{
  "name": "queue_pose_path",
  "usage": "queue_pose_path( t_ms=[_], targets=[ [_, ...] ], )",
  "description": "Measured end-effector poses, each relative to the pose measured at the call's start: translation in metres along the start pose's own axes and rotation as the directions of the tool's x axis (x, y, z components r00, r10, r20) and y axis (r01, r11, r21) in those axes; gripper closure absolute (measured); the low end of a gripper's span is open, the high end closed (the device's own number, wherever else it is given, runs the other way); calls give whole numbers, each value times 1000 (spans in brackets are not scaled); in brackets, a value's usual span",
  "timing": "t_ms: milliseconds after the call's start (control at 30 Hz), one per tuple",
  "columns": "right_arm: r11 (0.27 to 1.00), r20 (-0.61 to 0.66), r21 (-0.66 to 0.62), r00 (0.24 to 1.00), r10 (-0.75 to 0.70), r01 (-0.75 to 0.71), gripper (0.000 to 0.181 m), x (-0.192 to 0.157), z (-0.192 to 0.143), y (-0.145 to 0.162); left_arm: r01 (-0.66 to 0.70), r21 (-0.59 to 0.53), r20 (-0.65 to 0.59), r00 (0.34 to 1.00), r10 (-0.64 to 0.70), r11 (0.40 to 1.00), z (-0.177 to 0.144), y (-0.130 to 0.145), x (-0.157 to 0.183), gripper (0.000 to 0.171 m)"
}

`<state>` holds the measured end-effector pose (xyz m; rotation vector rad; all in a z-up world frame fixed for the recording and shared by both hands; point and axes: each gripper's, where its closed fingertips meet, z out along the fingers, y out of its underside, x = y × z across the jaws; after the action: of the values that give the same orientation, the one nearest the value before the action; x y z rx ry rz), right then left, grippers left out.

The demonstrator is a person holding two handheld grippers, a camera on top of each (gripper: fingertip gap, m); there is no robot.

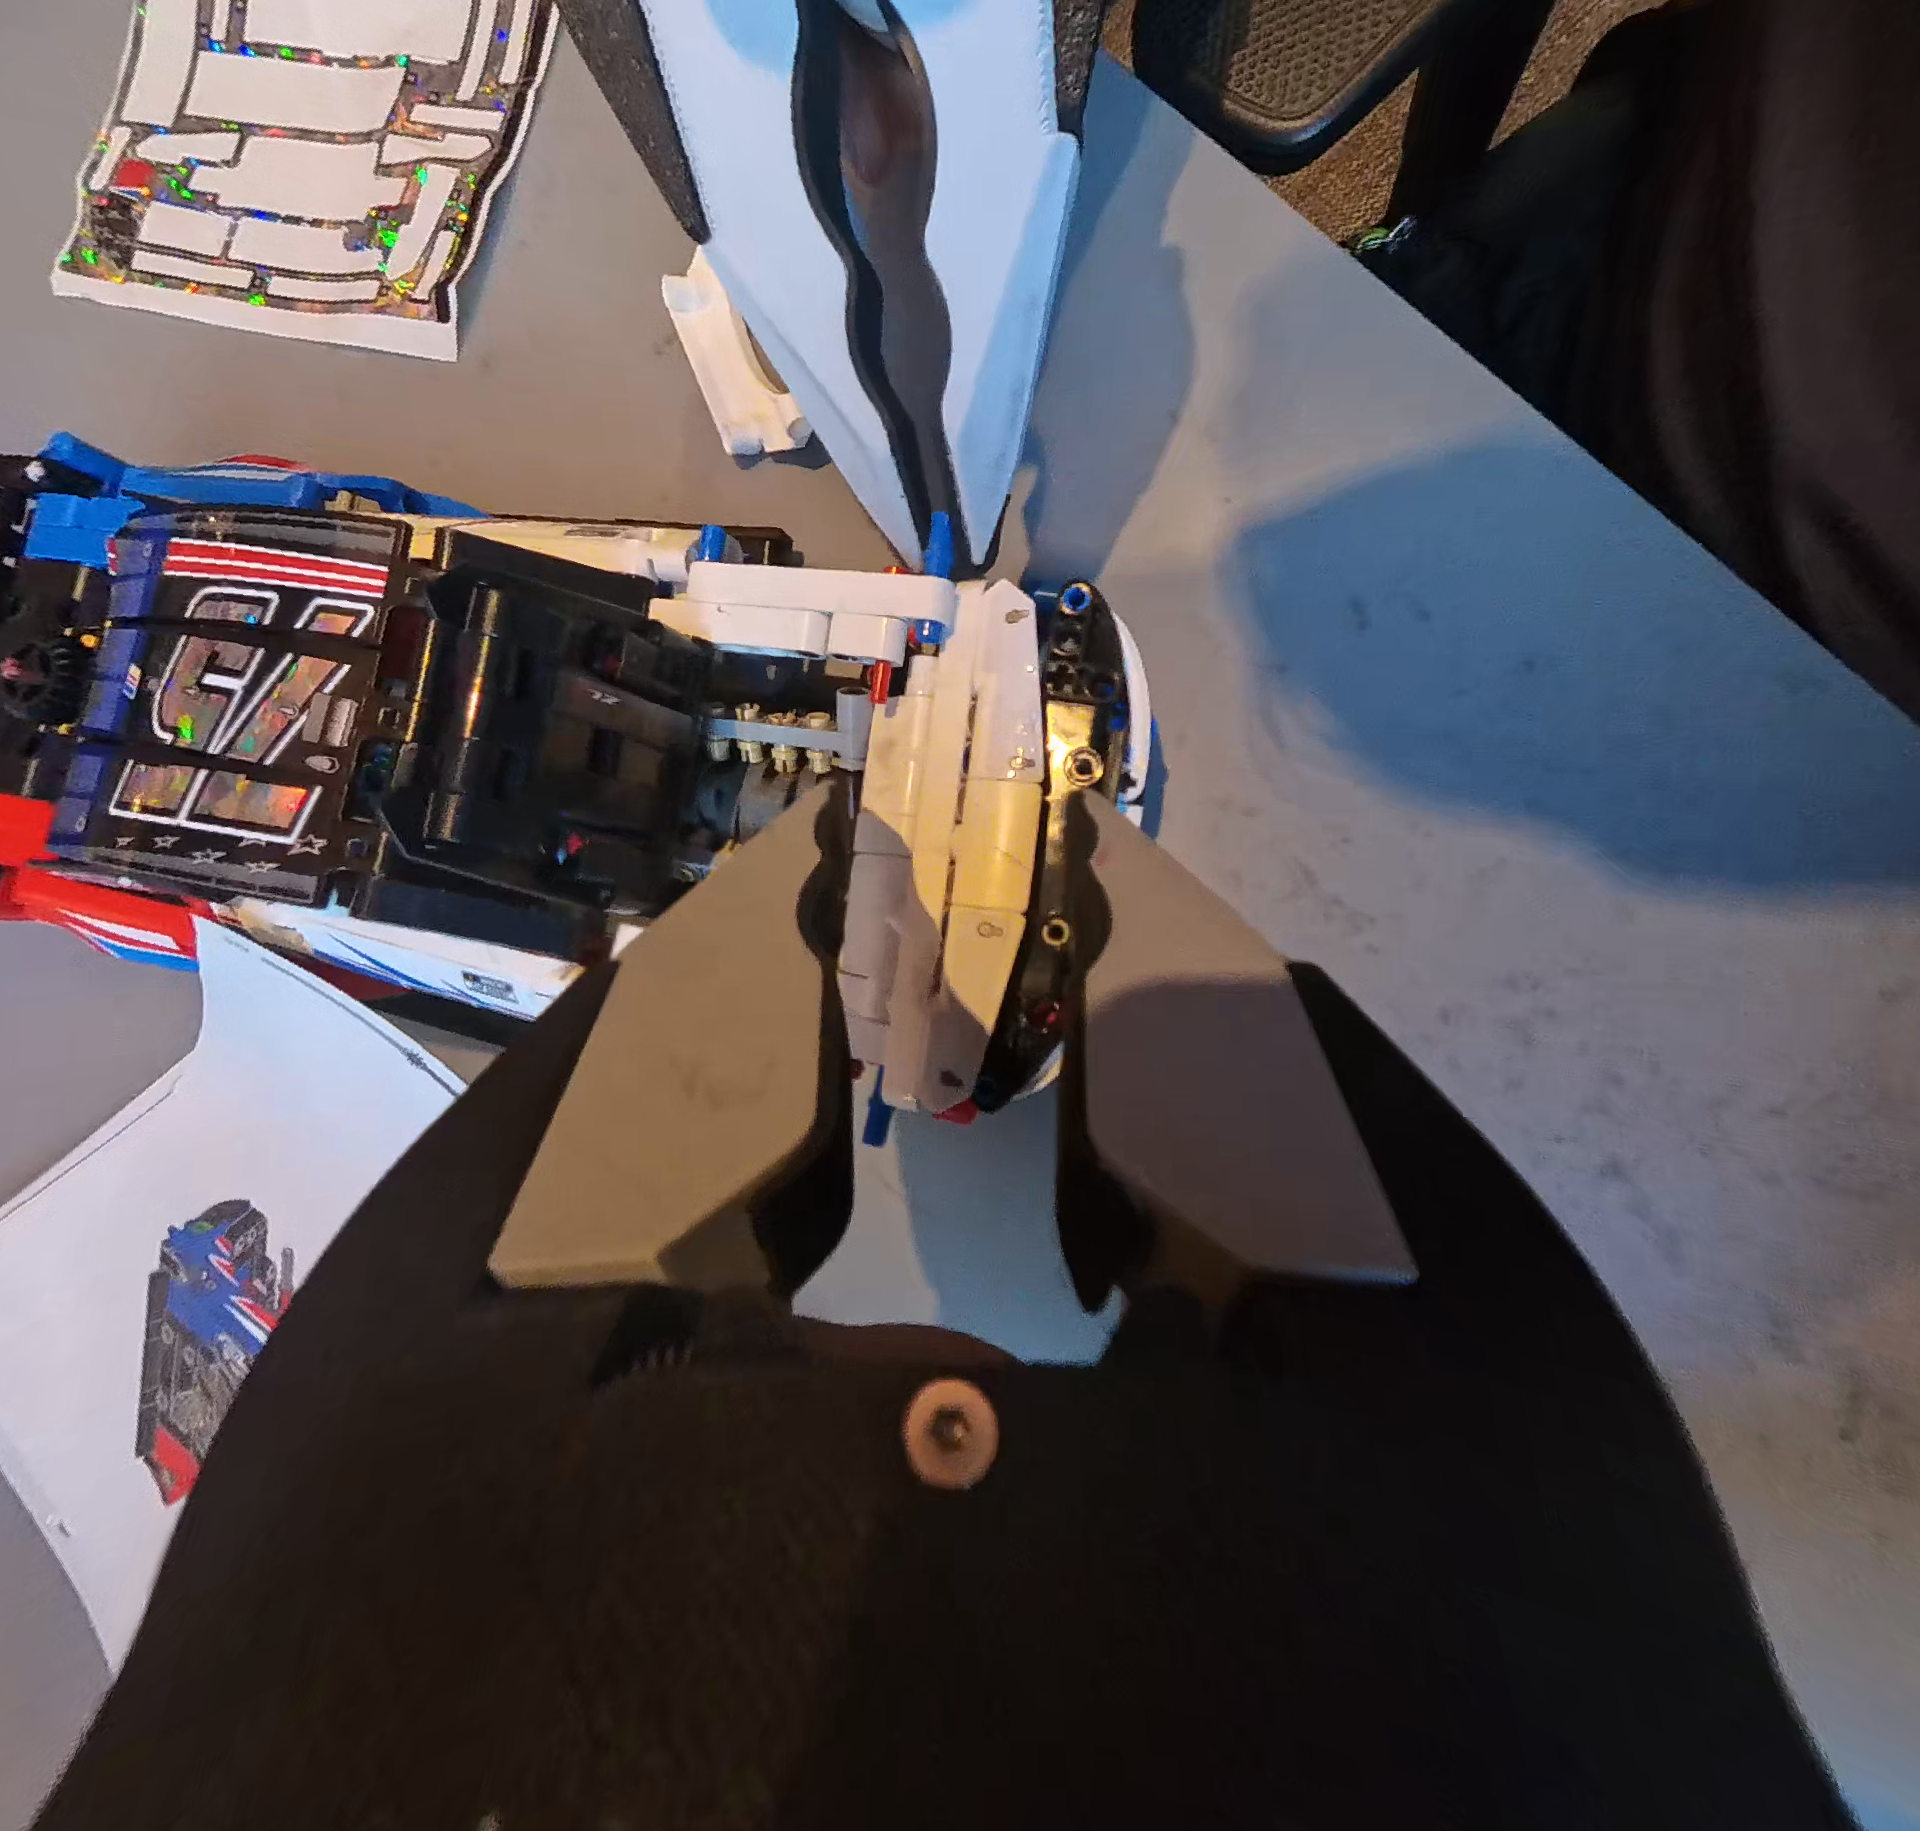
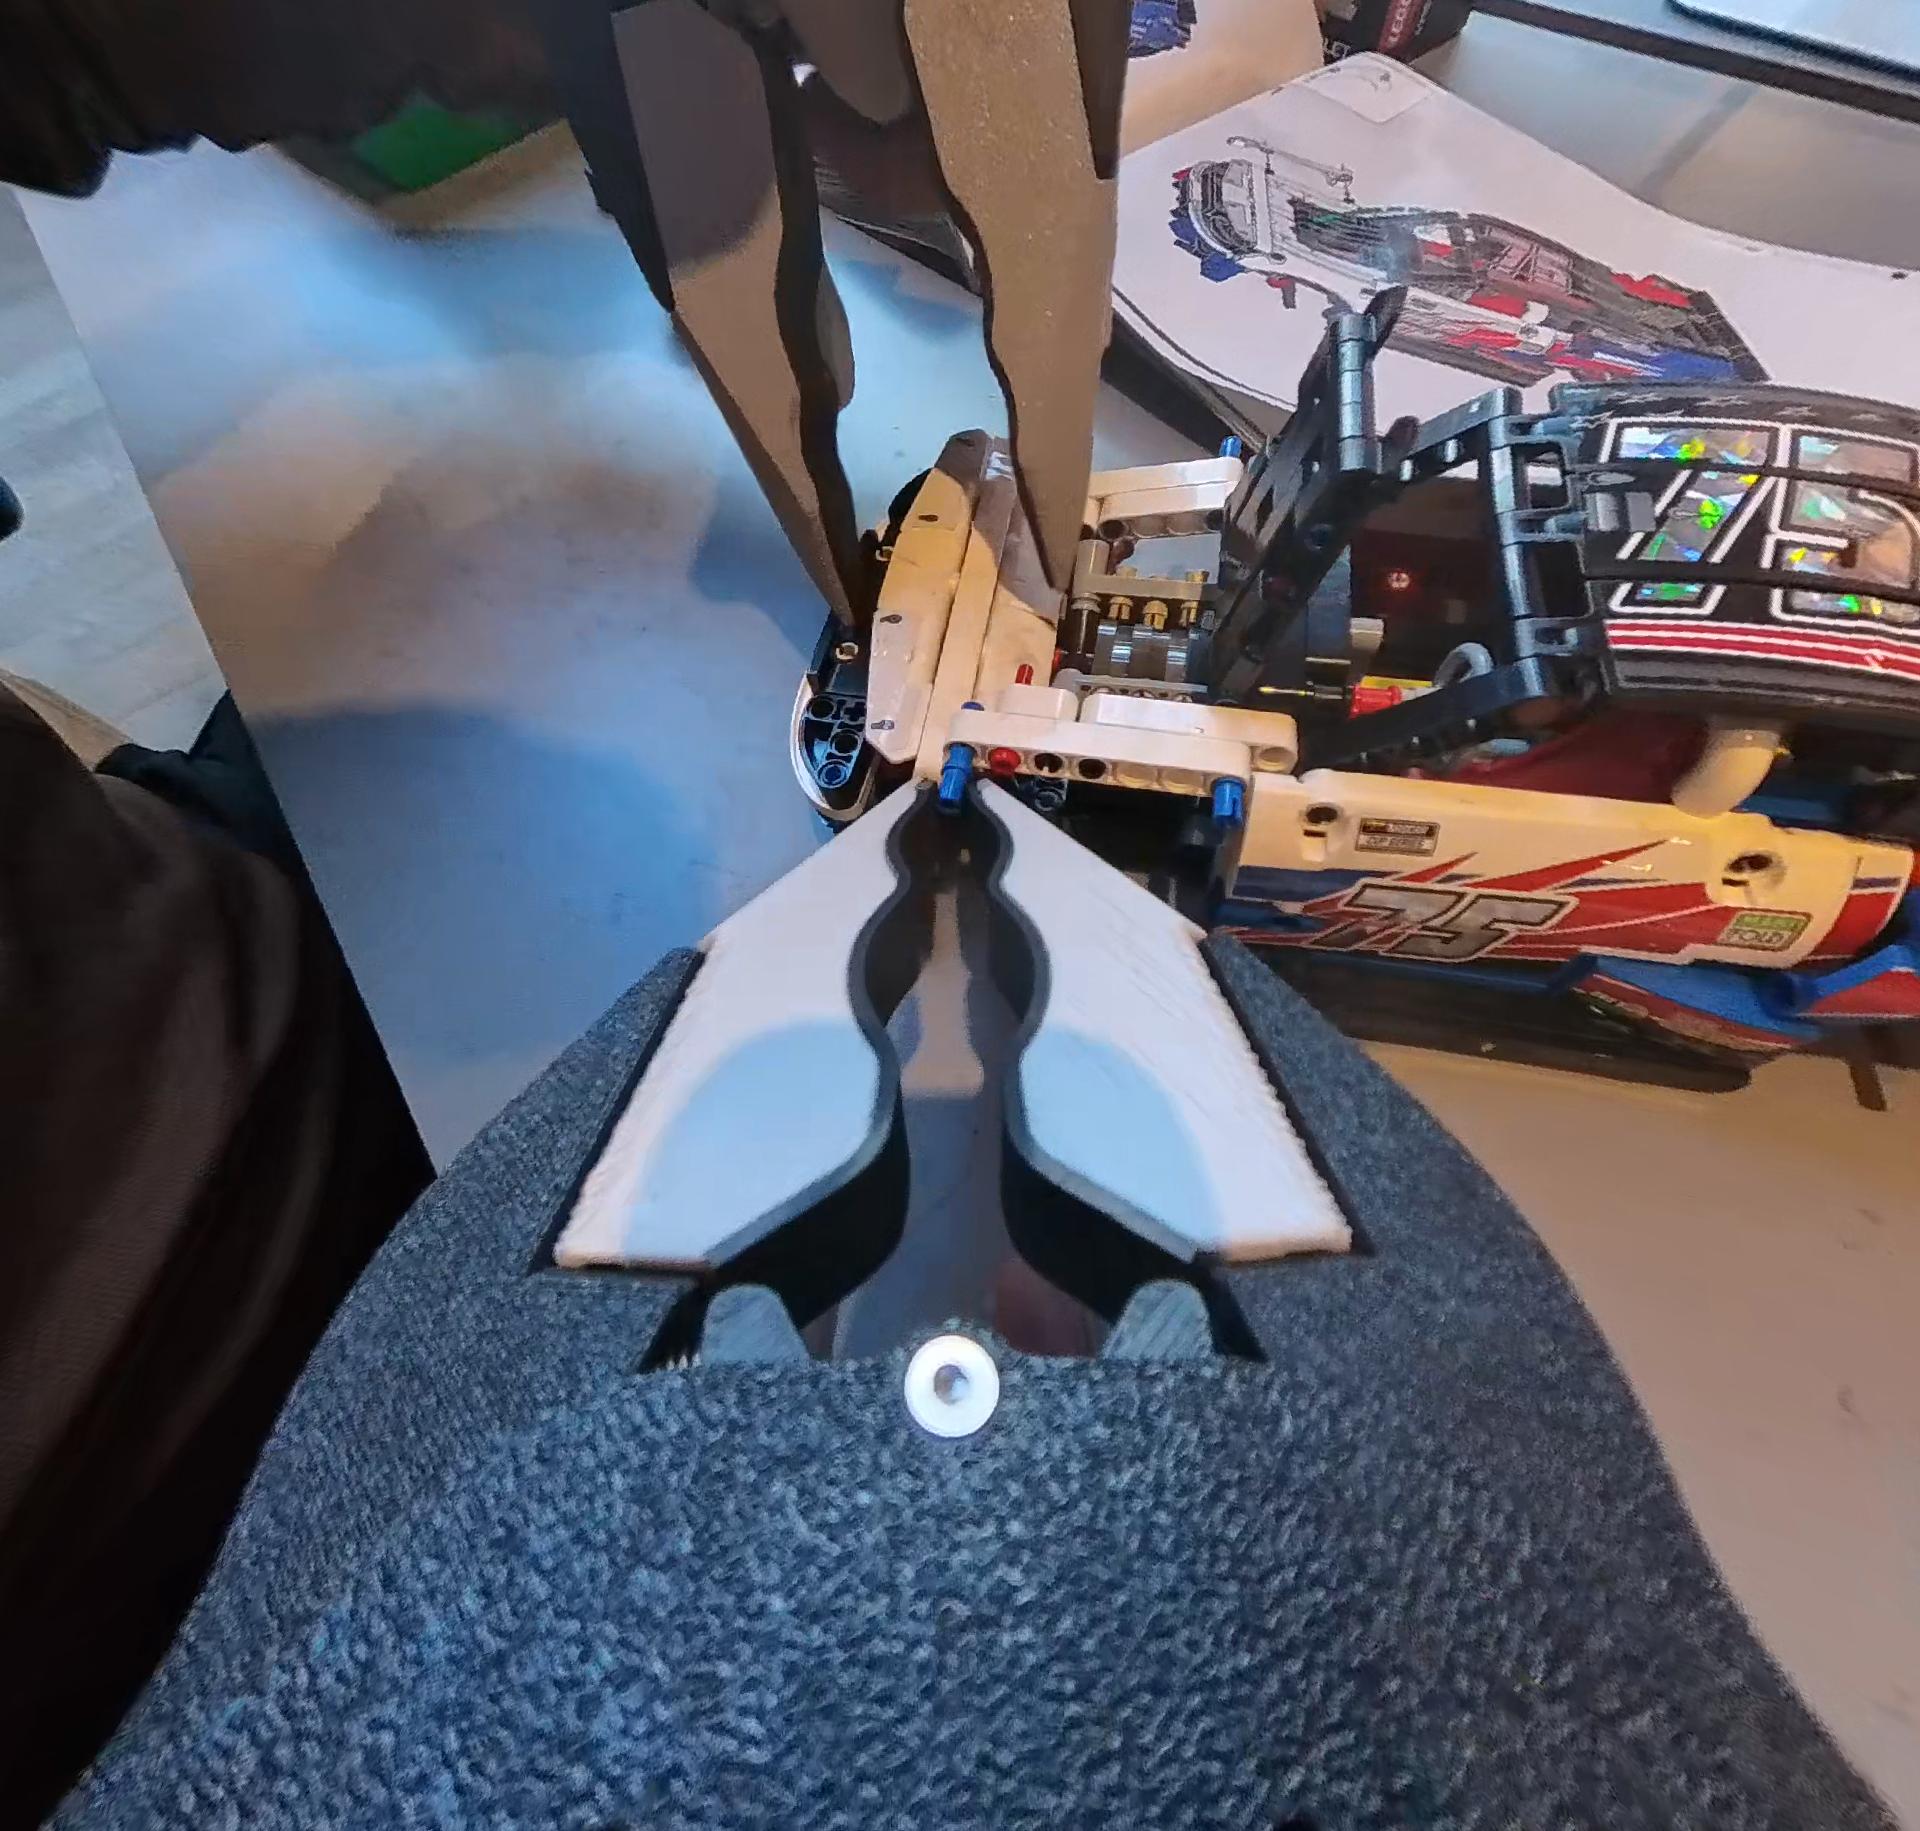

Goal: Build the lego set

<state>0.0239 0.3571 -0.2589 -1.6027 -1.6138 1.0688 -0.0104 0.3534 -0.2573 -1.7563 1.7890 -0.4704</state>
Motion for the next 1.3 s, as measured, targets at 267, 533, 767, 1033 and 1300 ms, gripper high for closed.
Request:
queue_pose_path(
  t_ms=[267, 533, 767, 1033, 1300],
  targets=[
    [998, 33, 13, 998, 59, -59, 175, 0, -2, -1, 8, -74, -146, 989, -19, 997, 7, 10, 6, 118],
    [992, 83, 19, 989, 126, -128, 173, -3, -4, -1, 56, -72, -321, 944, -77, 996, 7, 5, 5, 118],
    [979, 141, 18, 970, 201, -205, 174, -2, -4, -2, 101, -73, -376, 918, -121, 992, 9, 3, -1, 128],
    [962, 192, 8, 944, 267, -274, 174, -3, -4, -2, 42, -8, -177, 983, -42, 999, 1, 0, 4, 153],
    [956, 206, 88, 944, 258, -280, 157, -6, -27, -12, 158, 226, 266, 939, -217, 961, -40, -15, -1, 116]
  ],
)
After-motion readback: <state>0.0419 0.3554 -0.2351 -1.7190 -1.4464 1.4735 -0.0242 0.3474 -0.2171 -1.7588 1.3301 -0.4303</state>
